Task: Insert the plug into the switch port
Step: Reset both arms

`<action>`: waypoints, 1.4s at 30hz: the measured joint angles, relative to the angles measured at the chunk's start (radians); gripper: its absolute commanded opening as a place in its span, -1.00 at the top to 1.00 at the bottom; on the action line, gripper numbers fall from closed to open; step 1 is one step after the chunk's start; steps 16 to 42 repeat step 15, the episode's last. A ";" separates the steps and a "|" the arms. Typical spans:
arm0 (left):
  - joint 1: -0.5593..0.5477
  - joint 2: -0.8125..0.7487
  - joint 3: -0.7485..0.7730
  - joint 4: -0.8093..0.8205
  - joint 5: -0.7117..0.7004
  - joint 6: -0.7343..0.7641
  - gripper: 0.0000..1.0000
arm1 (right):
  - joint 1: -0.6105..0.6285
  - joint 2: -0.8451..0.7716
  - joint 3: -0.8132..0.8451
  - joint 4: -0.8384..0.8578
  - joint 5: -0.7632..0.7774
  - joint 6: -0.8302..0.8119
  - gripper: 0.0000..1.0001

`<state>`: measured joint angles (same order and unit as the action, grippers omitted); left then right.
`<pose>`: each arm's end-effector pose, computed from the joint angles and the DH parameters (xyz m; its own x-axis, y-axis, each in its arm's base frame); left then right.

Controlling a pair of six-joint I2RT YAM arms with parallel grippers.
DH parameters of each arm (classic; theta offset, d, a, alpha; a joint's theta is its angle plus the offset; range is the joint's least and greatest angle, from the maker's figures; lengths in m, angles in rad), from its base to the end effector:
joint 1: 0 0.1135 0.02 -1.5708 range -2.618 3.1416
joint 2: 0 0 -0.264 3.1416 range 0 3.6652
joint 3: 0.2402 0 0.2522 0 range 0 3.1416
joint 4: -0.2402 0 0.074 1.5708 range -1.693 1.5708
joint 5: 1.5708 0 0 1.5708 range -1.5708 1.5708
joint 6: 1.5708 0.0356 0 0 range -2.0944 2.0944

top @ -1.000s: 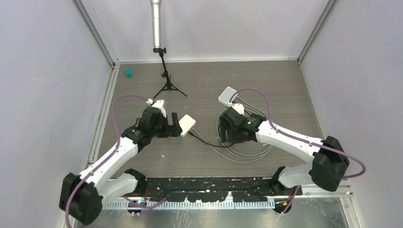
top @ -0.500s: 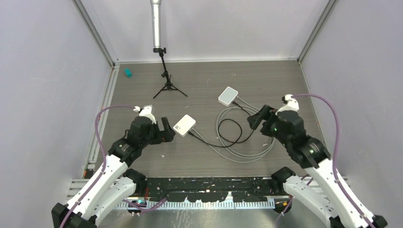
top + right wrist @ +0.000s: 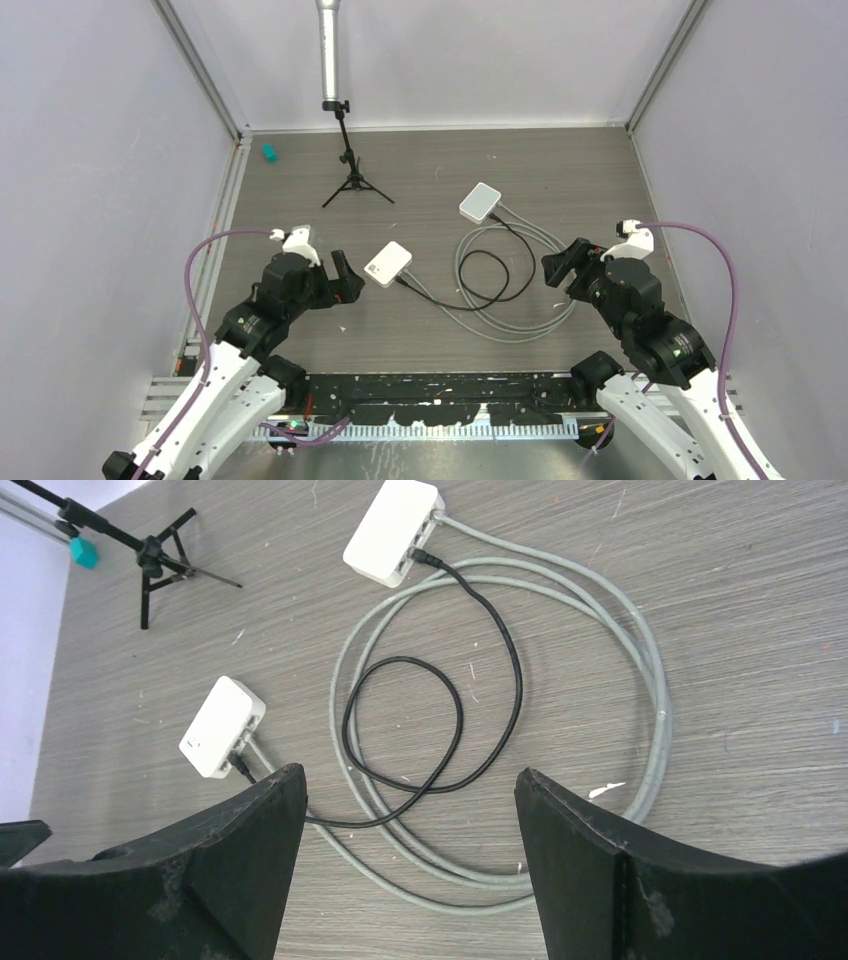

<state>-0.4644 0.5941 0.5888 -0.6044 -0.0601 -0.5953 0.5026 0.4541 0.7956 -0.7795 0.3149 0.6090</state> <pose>0.1228 -0.0591 0.2573 -0.6499 -0.3005 -0.6981 0.0466 0.9010 -0.4312 0.0852 0.0342 0.3221 -0.4263 0.3864 -0.8179 0.0386 0.9111 0.4103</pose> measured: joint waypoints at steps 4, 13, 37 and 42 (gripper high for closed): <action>0.000 -0.027 0.002 -0.002 0.003 0.002 -0.99 | 0.000 0.006 -0.007 0.000 0.008 -0.006 -0.60; 0.000 -0.067 0.002 0.000 0.020 0.004 -0.99 | 0.000 0.011 -0.008 0.000 0.010 -0.014 -0.60; 0.000 -0.072 0.002 0.000 0.020 0.003 -0.99 | 0.000 0.011 -0.008 0.000 0.010 -0.014 -0.60; 0.000 -0.072 0.002 0.000 0.020 0.003 -0.99 | 0.000 0.011 -0.008 0.000 0.010 -0.014 -0.60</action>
